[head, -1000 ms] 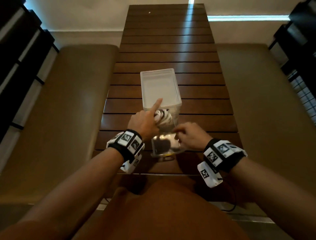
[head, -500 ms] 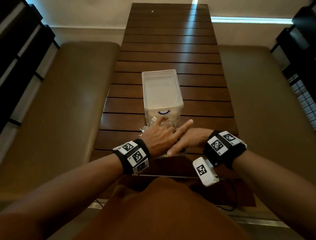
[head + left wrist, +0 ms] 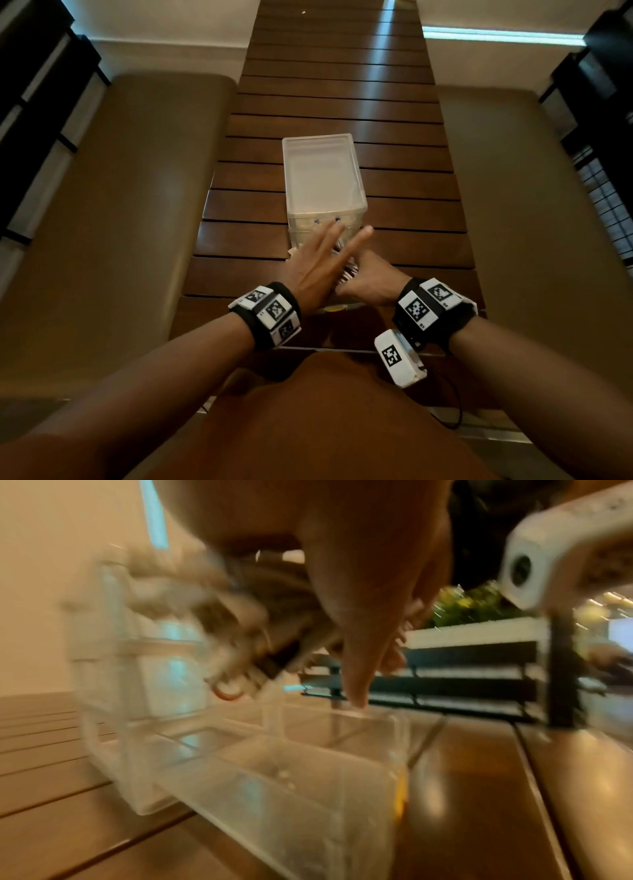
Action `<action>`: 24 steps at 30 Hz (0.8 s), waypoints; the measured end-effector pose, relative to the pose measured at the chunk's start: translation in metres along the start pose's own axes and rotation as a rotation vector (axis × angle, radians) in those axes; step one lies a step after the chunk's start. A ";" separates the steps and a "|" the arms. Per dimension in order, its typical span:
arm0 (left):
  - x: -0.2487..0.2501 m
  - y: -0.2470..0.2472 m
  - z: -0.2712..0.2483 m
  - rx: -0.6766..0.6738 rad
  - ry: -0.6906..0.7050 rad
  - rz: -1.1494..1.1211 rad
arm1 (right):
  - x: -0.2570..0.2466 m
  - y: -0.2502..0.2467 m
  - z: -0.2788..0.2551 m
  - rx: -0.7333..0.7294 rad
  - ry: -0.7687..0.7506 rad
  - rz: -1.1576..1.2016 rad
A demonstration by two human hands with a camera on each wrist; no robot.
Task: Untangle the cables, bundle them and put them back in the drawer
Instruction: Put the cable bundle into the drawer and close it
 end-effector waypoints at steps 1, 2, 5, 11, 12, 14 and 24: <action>-0.010 -0.004 0.001 0.014 -0.051 0.000 | 0.005 0.000 0.002 0.008 0.050 -0.006; -0.019 -0.008 0.001 0.004 -0.078 0.005 | 0.011 0.000 0.003 0.025 0.093 -0.017; -0.040 -0.015 -0.015 -0.085 -0.091 -0.060 | 0.021 0.000 0.004 0.131 0.156 -0.084; -0.080 -0.001 -0.055 -0.291 -0.639 -0.403 | 0.031 0.010 0.005 0.244 0.298 -0.210; -0.079 0.006 -0.057 -0.350 -0.675 -0.457 | 0.032 0.013 0.006 0.252 0.318 -0.252; -0.076 0.022 -0.060 -0.445 -0.749 -0.581 | 0.035 0.019 0.009 0.281 0.352 -0.328; -0.069 0.035 -0.034 -0.154 -0.906 -0.820 | 0.036 0.035 0.018 0.310 0.377 -0.507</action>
Point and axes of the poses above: each hand's wrist, its own z-axis towards the middle knuckle, its own y-axis out of the palm, x = y × z, the point moved 6 cm from there along z, towards the middle knuckle
